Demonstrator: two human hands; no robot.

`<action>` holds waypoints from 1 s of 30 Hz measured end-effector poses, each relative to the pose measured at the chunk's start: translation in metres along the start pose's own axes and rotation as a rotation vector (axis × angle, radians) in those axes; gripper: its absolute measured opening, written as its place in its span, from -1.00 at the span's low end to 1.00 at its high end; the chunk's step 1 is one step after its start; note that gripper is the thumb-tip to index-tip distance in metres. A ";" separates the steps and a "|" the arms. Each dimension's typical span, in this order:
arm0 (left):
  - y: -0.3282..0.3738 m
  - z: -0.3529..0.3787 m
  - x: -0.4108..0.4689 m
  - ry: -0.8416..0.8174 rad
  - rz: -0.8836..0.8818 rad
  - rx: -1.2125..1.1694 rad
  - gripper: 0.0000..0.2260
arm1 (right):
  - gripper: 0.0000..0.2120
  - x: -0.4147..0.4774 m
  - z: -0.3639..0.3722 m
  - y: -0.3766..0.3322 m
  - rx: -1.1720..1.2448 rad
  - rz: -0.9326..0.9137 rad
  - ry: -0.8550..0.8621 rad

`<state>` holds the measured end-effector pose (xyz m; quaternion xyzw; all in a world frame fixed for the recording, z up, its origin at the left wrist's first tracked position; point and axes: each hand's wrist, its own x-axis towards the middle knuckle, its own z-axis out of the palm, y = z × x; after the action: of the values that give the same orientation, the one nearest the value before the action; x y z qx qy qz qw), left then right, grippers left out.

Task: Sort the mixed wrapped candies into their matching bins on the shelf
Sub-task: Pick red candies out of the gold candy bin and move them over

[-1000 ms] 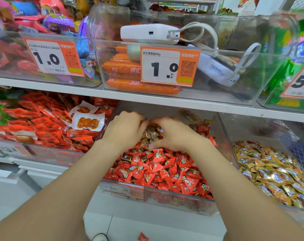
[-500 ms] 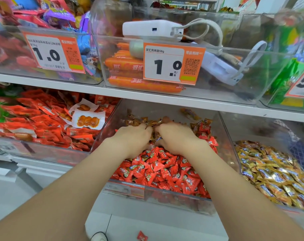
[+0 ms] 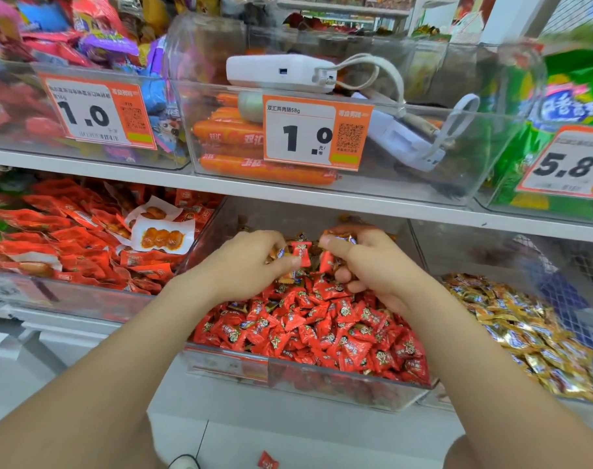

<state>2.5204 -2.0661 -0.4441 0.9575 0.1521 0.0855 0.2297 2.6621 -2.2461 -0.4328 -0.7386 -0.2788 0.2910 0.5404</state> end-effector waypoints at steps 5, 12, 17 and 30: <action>0.016 0.001 -0.012 -0.007 -0.006 -0.176 -0.71 | -0.81 -0.012 -0.003 0.003 -0.174 -0.062 0.038; 0.029 -0.005 -0.022 -0.034 -0.001 -0.210 -0.75 | -0.94 -0.027 -0.018 0.007 -0.394 -0.204 0.074; 0.029 -0.007 -0.021 -0.013 -0.056 -0.270 -0.80 | -0.93 -0.033 -0.029 0.002 -0.202 -0.213 0.120; 0.096 0.020 -0.024 0.004 -0.535 -1.269 -0.78 | -0.62 -0.082 -0.075 0.005 -0.275 -0.255 0.271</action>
<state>2.5262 -2.1637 -0.4194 0.5671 0.3041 0.1002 0.7589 2.6624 -2.3548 -0.4087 -0.7964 -0.3317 0.0778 0.4997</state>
